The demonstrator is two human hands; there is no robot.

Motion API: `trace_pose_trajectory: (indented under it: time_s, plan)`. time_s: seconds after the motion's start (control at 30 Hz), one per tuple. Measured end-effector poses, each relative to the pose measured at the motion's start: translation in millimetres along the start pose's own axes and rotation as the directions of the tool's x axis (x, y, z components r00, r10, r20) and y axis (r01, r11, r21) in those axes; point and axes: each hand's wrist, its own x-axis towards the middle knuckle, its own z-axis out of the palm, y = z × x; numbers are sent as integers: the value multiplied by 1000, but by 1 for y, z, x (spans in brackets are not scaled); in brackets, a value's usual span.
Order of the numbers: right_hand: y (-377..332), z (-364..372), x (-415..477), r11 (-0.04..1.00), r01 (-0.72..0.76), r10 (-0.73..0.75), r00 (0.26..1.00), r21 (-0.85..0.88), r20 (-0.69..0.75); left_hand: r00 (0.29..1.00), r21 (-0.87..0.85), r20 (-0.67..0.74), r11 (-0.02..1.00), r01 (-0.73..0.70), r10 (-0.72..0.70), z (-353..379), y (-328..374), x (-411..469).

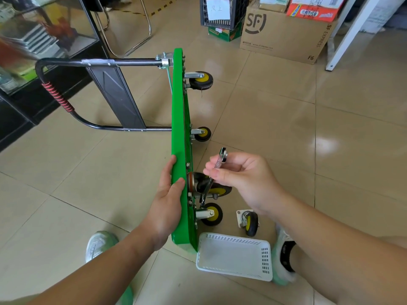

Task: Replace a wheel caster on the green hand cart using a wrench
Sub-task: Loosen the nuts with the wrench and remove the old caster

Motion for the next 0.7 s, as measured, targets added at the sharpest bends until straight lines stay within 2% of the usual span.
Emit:
trace_pose_trajectory:
  time_s: [0.17, 0.43, 0.6, 0.7]
  plan:
    - [9, 4, -1, 998, -53, 53, 999, -16, -8, 1000, -15, -11, 1000, 7, -8, 1, 2, -2]
    - [15, 4, -12, 980, -60, 64, 998, -188, 12, 1000, 2, -18, 1000, -11, 11, 0, -1, 1]
    - [14, -2, -18, 908, 6, 26, 997, -419, 70, 1000, -1, -9, 1000, -20, 20, 0, -3, 1]
    - [14, -5, -24, 868, 21, 29, 995, -497, 93, 999, 3, -16, 1000, -28, 28, 0, -2, 0]
